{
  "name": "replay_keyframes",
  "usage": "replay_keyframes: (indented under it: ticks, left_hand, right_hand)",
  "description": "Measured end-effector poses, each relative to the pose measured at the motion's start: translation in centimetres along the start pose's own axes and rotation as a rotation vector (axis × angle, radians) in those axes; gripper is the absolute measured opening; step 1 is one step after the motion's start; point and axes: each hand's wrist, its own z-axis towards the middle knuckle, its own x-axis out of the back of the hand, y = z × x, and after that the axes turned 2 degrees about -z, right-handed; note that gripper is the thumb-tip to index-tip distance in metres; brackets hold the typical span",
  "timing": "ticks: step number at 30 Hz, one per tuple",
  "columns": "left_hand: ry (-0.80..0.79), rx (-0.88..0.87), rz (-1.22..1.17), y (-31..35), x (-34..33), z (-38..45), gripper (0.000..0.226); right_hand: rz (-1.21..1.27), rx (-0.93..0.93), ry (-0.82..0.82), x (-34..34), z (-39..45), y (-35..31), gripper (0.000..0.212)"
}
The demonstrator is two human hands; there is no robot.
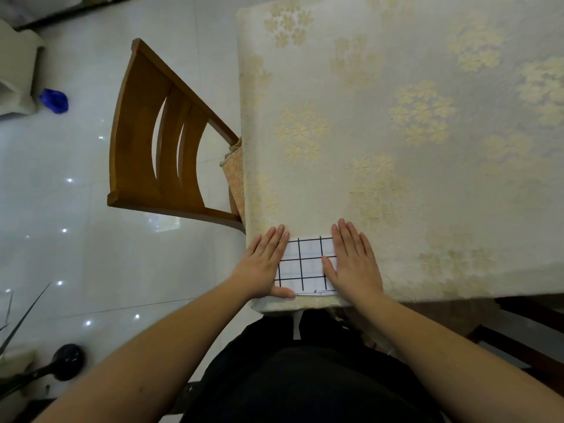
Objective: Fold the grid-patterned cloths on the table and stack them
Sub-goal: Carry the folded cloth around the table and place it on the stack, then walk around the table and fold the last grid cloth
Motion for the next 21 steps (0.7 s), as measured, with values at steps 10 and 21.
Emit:
replay_keyframes:
  ticks: [10, 21]
  left_hand:
    - [0.149, 0.161, -0.33, 0.4, 5.2, -2.3, 0.077]
    - [0.29, 0.426, -0.334, -8.1, 4.9, -16.2, 0.062]
  right_hand:
    - [0.013, 0.073, -0.081, 7.8, 1.3, -2.6, 0.062]
    - [0.031, 0.291, -0.042, 11.2, -1.2, -19.0, 0.052]
